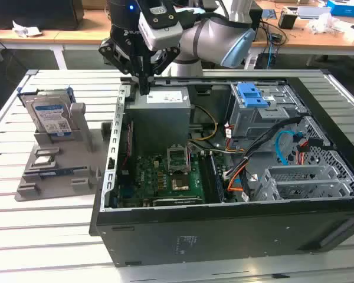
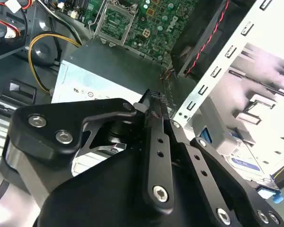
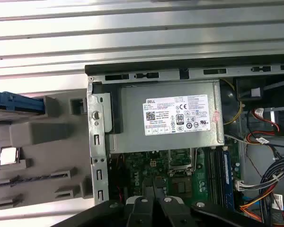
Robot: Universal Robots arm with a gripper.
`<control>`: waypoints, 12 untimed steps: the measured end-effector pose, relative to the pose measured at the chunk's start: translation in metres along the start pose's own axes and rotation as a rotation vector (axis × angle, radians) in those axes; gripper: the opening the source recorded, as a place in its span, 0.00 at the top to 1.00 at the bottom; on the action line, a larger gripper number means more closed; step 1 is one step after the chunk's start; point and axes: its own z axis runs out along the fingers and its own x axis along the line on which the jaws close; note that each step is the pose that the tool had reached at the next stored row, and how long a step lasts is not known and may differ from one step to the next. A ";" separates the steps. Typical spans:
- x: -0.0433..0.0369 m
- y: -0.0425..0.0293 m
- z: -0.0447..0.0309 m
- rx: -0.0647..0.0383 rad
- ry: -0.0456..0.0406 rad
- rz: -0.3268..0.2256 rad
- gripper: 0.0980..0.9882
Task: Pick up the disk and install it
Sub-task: 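Reach for the disk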
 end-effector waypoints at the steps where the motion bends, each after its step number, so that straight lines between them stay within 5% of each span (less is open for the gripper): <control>1: 0.0002 0.0000 0.0000 0.000 0.0000 0.000 0.99; 12: 0.0389 -0.0029 -0.0011 0.000 0.0000 0.000 0.99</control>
